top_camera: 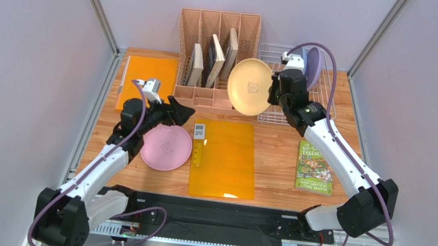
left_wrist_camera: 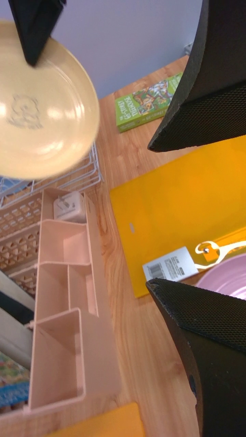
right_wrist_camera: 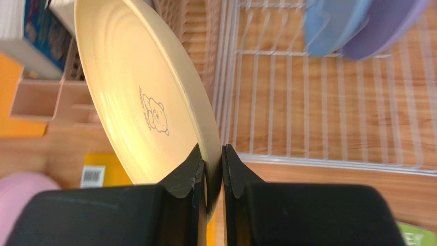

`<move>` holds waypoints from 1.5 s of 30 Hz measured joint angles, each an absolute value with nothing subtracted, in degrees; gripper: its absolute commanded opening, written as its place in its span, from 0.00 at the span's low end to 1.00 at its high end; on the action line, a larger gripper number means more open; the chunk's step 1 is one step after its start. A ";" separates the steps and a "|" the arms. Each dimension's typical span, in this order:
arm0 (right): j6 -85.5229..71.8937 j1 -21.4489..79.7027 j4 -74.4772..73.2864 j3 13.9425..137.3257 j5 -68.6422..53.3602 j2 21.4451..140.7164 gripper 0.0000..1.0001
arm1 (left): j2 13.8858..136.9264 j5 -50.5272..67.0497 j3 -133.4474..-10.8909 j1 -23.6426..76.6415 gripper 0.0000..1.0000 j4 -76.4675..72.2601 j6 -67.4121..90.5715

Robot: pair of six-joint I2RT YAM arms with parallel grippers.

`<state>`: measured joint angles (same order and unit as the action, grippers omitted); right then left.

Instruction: Unload the plates from the dish rack

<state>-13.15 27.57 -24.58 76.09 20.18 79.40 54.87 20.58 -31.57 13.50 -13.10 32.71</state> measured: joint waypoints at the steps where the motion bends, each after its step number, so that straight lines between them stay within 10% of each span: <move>1: -14.22 27.57 -24.88 75.05 17.89 79.35 0.00 | 56.23 21.28 -32.16 13.80 0.97 -14.39 32.75; 14: -25.47 27.59 -21.76 65.21 -5.74 75.09 0.00 | 71.05 23.42 -37.28 20.32 0.82 -23.75 33.06; 17: -26.74 27.62 -20.53 64.42 -8.29 75.09 0.00 | 72.90 22.98 -38.02 21.45 0.47 -23.94 33.12; 18: -27.03 27.62 -20.40 64.27 -8.97 75.09 0.00 | 73.54 22.76 -38.41 21.78 0.18 -24.16 33.06; 21: -27.27 27.62 -20.29 63.86 -9.98 75.09 0.02 | 74.32 22.04 -39.09 22.24 0.00 -24.69 33.67; 26: -27.03 27.44 -20.43 63.55 -10.79 75.22 0.22 | 73.93 19.88 -39.53 22.13 0.00 -25.76 35.31; 31: -27.14 27.57 -20.34 63.70 -11.16 75.22 0.73 | 71.31 17.15 -38.61 22.50 0.00 -23.97 33.85; 45: -18.63 22.65 -24.97 67.09 7.90 74.91 0.83 | 35.99 -15.84 -28.73 22.55 0.00 7.27 37.50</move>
